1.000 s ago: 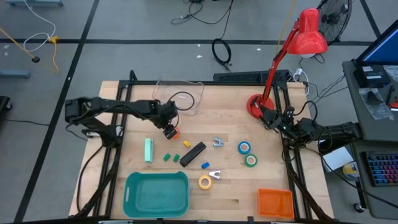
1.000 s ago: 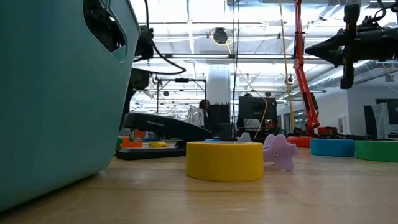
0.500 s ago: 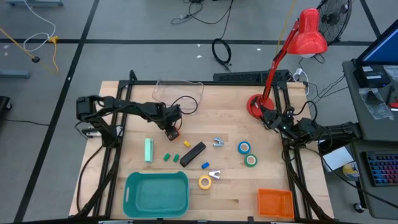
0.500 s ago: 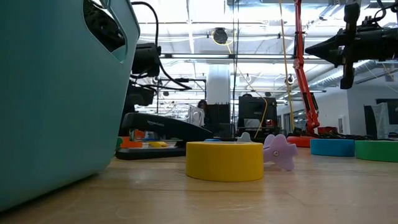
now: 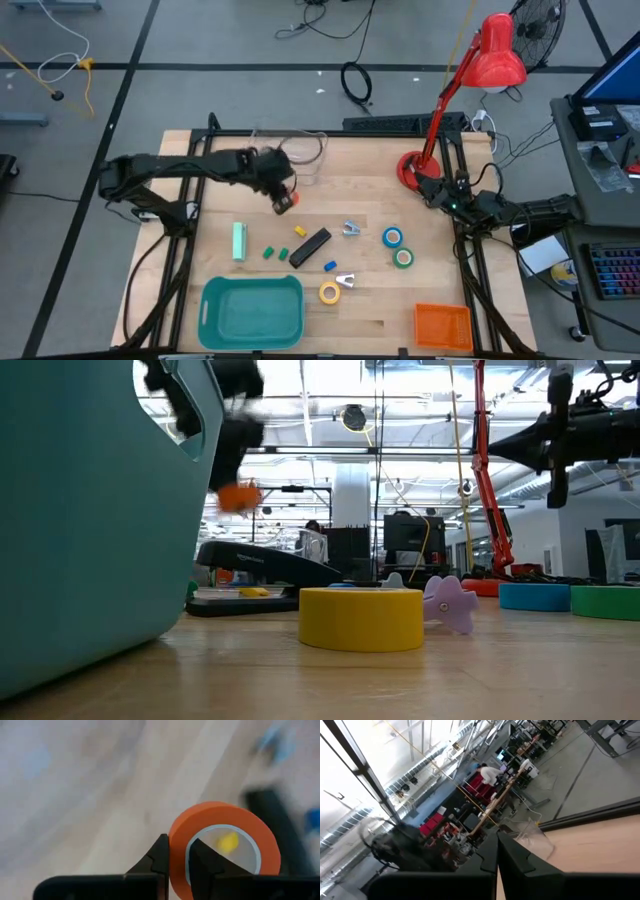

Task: Pick and place Stapler, Stapler remover, tape
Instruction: Put the orange tape into the transparent bin

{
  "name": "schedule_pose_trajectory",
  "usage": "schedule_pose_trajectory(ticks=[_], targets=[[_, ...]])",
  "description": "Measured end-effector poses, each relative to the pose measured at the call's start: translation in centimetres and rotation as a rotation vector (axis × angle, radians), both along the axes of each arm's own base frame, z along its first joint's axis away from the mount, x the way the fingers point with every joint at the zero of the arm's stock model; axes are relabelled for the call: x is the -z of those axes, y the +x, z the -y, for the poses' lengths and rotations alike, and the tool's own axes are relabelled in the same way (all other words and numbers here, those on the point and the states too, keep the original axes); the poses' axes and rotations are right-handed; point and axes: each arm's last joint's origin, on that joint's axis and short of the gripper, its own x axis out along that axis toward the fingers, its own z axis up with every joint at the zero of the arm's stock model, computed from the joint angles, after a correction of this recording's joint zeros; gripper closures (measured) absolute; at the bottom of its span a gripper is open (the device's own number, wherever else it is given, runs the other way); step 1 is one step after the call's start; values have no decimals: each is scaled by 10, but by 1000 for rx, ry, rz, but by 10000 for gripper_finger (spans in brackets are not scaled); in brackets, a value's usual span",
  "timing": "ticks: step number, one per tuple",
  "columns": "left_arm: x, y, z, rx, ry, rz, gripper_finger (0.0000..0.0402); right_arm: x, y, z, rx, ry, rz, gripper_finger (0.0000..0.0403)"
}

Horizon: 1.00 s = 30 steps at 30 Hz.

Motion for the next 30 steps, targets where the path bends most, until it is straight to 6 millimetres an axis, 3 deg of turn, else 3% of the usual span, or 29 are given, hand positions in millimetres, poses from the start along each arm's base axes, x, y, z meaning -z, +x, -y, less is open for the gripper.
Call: schedule_pose_trajectory(ticks=[3, 6, 9, 15, 19, 24, 30], targets=[[-39, 4, -16, -65, 129, 95, 367, 2, 2, 0, -1, 1, -19, 403], [-53, 8, -47, -150, 204, 103, 367, 3, 4, 0, -4, 19, -26, 403], [-37, 13, -82, -225, 156, 36, 367, 5, 5, -1, -9, 41, -27, 403], [28, 18, -128, -330, -20, -170, 367, 8, 8, -1, -17, 70, -37, 403], [50, 20, -135, -340, -53, -241, 367, 9, 9, -1, -17, 75, -42, 403], [51, 23, -134, -343, 15, -264, 366, 9, 9, -1, -18, 75, -41, 403], [53, 23, -131, -338, -5, -281, 271, 9, 9, -1, -17, 74, -43, 403]])
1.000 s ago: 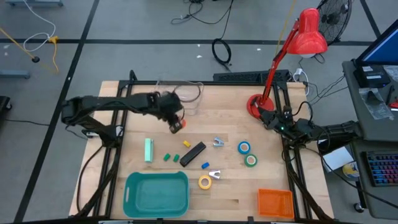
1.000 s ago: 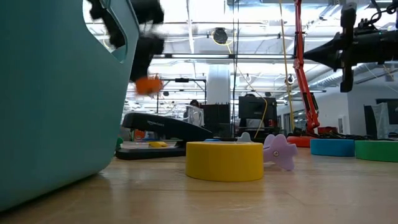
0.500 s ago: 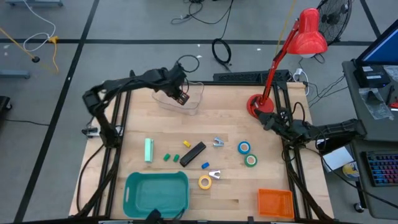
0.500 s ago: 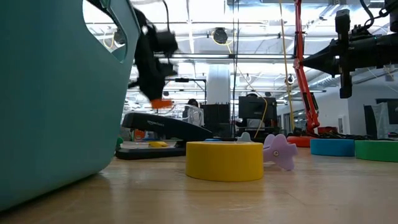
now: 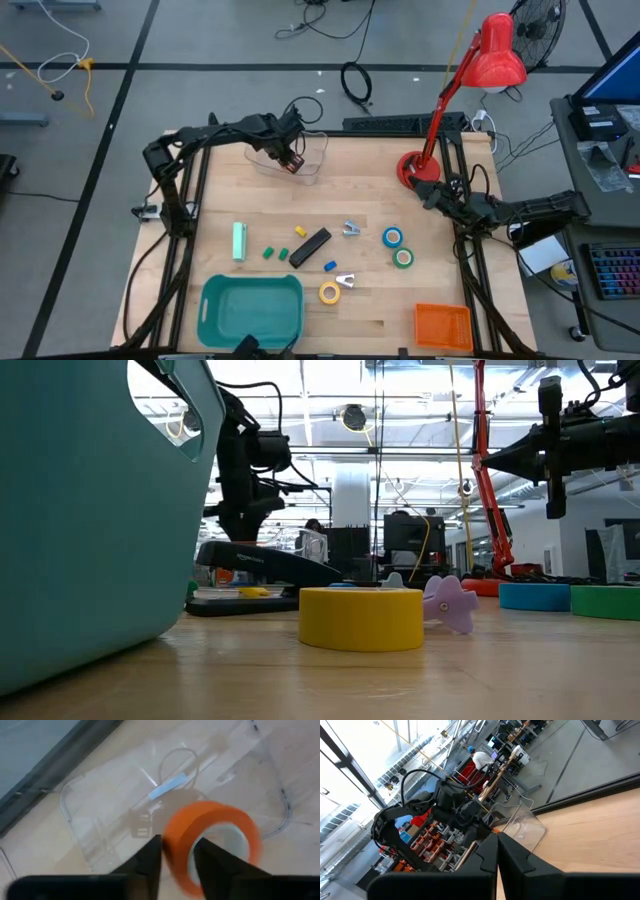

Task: Pick and place Stapler, Stapler remover, tape
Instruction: Put the orange tape into the transparent bin, then put the blue tape into the transparent bin

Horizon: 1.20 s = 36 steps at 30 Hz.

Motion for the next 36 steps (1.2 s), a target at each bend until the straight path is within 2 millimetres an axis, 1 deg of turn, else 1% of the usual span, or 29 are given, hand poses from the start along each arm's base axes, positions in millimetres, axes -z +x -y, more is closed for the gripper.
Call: schedule_pose_trajectory(ticks=[2, 4, 6, 8, 10, 13, 17, 20, 24, 26, 29, 32, 36], targets=[[-1, 1, 3, -1, 1, 0, 240, 0, 0, 0, 0, 0, 0, 403], [-7, 2, 7, 3, 20, 9, 219, 0, 0, 0, 0, -1, -1, 403], [-16, 2, 12, -4, 50, 31, 206, 0, 0, 0, 0, -1, -1, 403], [-27, 0, 17, -1, 75, 55, 201, 0, 0, 0, 0, -1, -1, 403], [-42, -2, 24, 8, 100, 100, 202, 0, 0, 0, 0, -1, -1, 403], [-70, -8, 40, 51, 117, 202, 212, 0, 0, -1, -26, 0, 2, 403], [-112, -19, 71, 138, 137, 370, 227, -1, 2, -3, -131, 25, 30, 403], [-140, -27, 94, 197, 165, 503, 237, -8, 4, -5, -224, 34, 119, 403], [-164, -37, 119, 255, 205, 620, 248, -31, 2, -8, -304, -61, 337, 402], [-170, -41, 127, 261, 222, 644, 251, -43, 3, -9, -314, -127, 405, 402], [-173, -41, 135, 269, 217, 666, 254, -70, 6, -11, -336, -223, 493, 402], [-172, -40, 140, 288, 207, 660, 254, -102, 19, -15, -388, -299, 498, 402], [-169, -36, 143, 302, 200, 650, 254, -146, 54, -22, -517, -380, 408, 402]])
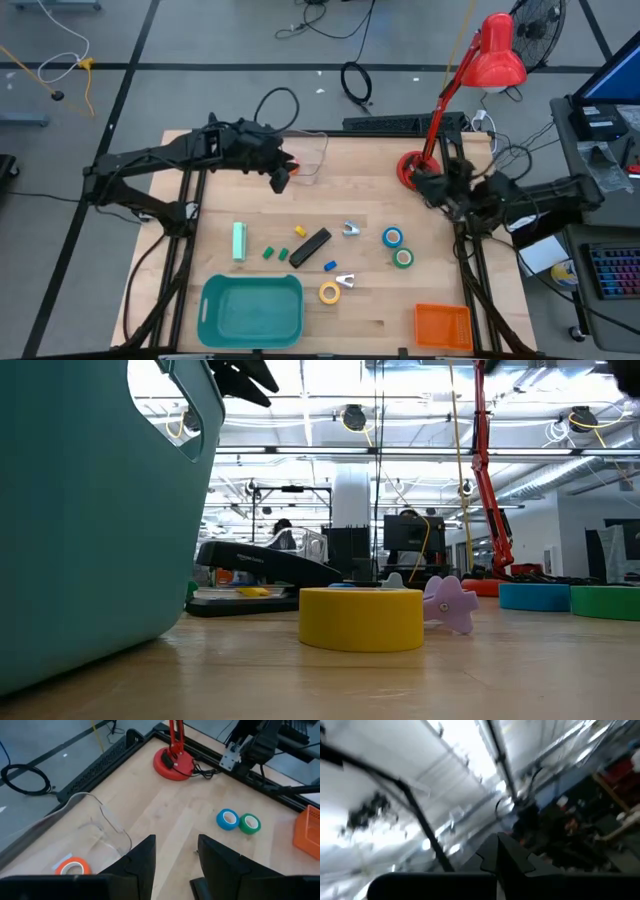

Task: Pick and place Stapler, Stapler remover, tape
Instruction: Put the blue tape into the transparent bin

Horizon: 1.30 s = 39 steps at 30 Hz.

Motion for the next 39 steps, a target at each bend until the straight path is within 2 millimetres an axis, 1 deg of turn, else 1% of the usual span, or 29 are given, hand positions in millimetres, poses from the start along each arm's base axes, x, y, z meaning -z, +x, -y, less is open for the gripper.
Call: schedule_pose_trajectory(ticks=[2, 3, 5, 7, 9, 11, 13, 16, 18, 21, 24, 27, 30, 32, 35, 39], targets=[[2, 2, 1, 6, -5, -8, 254, -17, 20, -4, -52, -54, -104, 402], [2, 2, 2, 11, -6, -10, 254, -24, 29, -6, -78, -74, -184, 402], [1, 1, 3, 17, -2, -4, 254, -30, 46, -9, -125, -98, -397, 402], [0, -1, 4, 20, -1, -9, 254, -28, 57, -12, -149, -95, -660, 402], [-1, -3, 5, 21, -2, -12, 254, -18, 63, -14, -160, -68, -940, 402], [-2, -6, 5, 21, -1, -17, 254, -2, 63, -14, -161, -8, -1210, 402], [-1, -9, 6, 18, -3, -37, 254, 18, 58, -14, -178, 63, -1434, 402], [1, -10, 6, 14, -1, -63, 254, 46, 50, -17, -183, 155, -1703, 399], [2, -11, 8, 17, -3, -78, 254, 62, 47, -18, -181, 194, -1811, 388], [2, -10, 11, 31, -3, -84, 254, 84, 41, -16, -112, 233, -1901, 358], [2, -10, 15, 49, 6, -83, 254, 103, 38, -12, -25, 270, -1937, 320], [2, -9, 16, 56, 20, -84, 254, 117, 42, -9, 6, 267, -1877, 284], [2, -9, 17, 60, 25, -85, 254, 131, 45, -6, 42, 264, -1806, 258], [2, -9, 16, 62, 29, -87, 254, 140, 44, -4, 58, 267, -1780, 247], [2, -9, 16, 67, 35, -89, 254, 154, 36, 0, 81, 289, -1825, 239], [2, -9, 16, 74, 43, -93, 254, 166, 29, 1, 86, 321, -1855, 238]])
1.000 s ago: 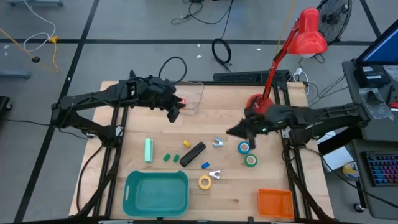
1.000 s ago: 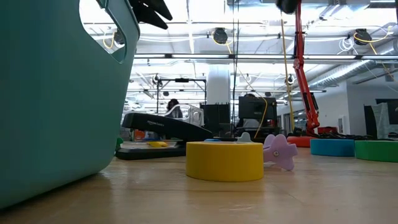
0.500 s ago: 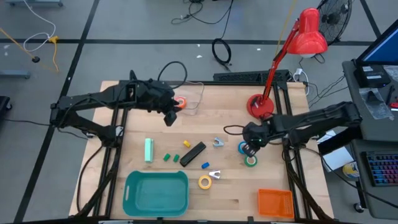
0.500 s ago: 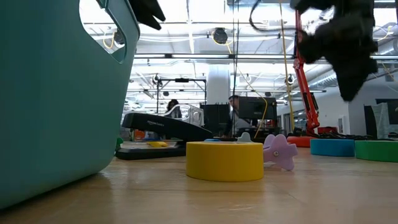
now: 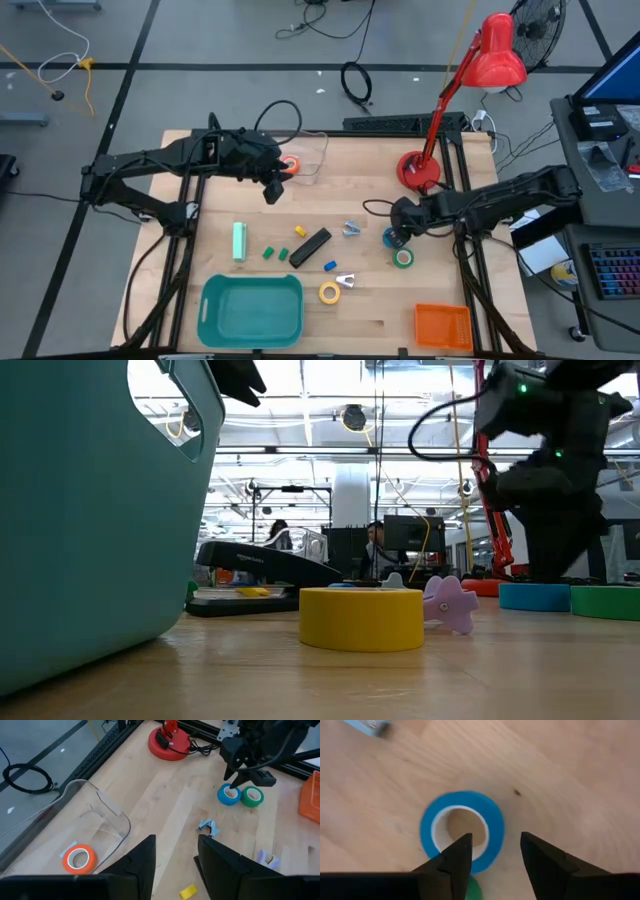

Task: Pick and place Stapler, Stapler remover, tape
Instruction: Put the blue tape into the transparent bin

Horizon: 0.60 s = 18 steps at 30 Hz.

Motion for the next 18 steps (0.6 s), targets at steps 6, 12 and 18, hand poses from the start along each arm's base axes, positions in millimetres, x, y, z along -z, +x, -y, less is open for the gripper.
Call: schedule_pose_trajectory(ticks=[6, 12, 18], targets=[[0, 0, 0, 1, 1, -1, 254, 13, -5, 0, 25, 15, 1, 240], [0, 0, 0, 1, 1, -1, 254, 28, -9, 1, 77, 26, 27, 278], [1, -1, 0, -7, 6, -12, 254, 17, 2, 1, 74, -6, 76, 364]])
